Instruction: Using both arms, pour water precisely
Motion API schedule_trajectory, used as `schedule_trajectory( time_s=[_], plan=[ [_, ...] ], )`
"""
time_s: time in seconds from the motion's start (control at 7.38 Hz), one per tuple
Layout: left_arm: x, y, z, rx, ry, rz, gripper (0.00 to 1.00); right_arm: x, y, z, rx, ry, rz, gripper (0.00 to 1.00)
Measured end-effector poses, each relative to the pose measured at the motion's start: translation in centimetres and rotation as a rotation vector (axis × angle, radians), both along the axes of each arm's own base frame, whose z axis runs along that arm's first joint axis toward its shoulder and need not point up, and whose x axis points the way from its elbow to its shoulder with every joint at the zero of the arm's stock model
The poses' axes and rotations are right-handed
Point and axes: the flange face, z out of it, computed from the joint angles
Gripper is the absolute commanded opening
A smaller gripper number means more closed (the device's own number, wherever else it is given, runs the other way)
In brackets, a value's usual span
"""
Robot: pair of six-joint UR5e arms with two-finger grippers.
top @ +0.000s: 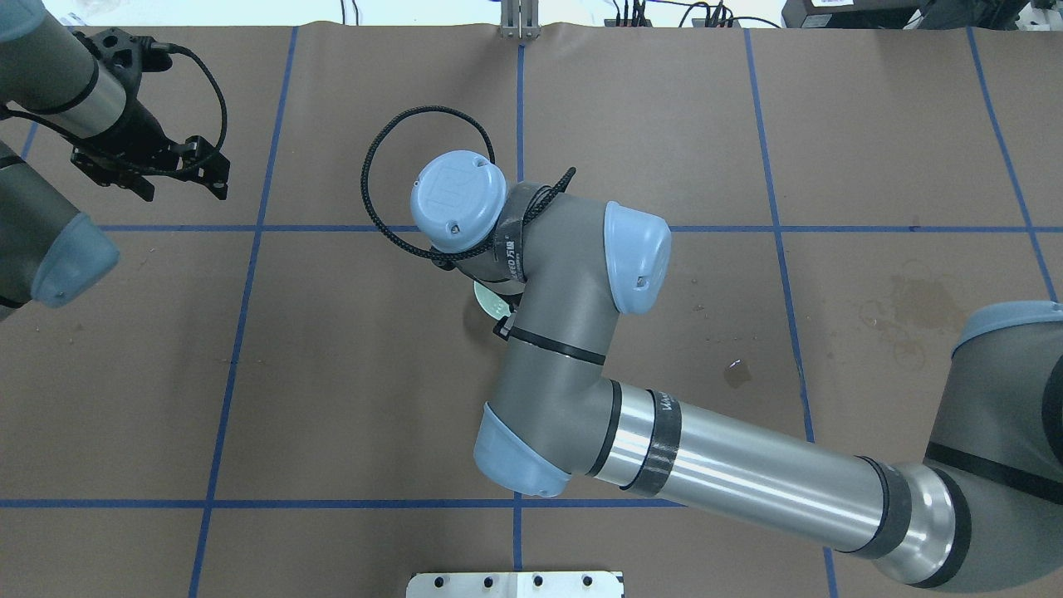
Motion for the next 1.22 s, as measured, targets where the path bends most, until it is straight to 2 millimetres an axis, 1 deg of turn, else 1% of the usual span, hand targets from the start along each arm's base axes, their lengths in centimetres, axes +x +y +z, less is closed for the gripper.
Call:
schedule_trajectory(
  time_s=[0.14, 0.27, 0.41, 0.54, 0.68, 0.81, 0.95, 1.08, 1.22],
  plan=[
    [0.0, 0.0, 0.0, -0.001, 0.000, -0.001, 1.00, 0.7, 0.1, 0.9, 0.019, -0.077, 0.033, 0.00],
    [0.0, 0.0, 0.0, -0.002, 0.000, -0.002, 1.00, 2.3, 0.2, 1.8, 0.040, -0.149, 0.068, 0.00],
    [0.0, 0.0, 0.0, -0.004, 0.001, -0.004, 1.00, 4.8, -0.2, 2.2, 0.058, -0.211, 0.114, 0.00],
    [0.1, 0.0, -0.2, -0.013, 0.003, -0.013, 1.00, 7.7, -1.1, 2.4, 0.054, -0.271, 0.193, 0.00],
    [0.3, 0.1, -0.5, -0.030, 0.008, -0.032, 1.00, 10.8, -2.6, 3.1, 0.034, -0.329, 0.298, 0.00],
    [0.4, 0.1, -0.8, -0.041, 0.012, -0.044, 1.00, 14.0, -4.3, 4.6, 0.015, -0.359, 0.394, 0.00],
    [0.4, 0.1, -1.0, -0.046, 0.015, -0.051, 1.00, 17.6, -6.0, 6.8, -0.009, -0.362, 0.505, 0.00],
    [0.5, 0.1, -1.2, -0.048, 0.017, -0.055, 1.00, 21.1, -7.4, 9.5, -0.037, -0.350, 0.646, 0.00],
    [0.5, 0.1, -1.3, -0.050, 0.019, -0.059, 1.00, 23.9, -8.2, 11.9, -0.034, -0.334, 0.784, 0.00]
  ],
)
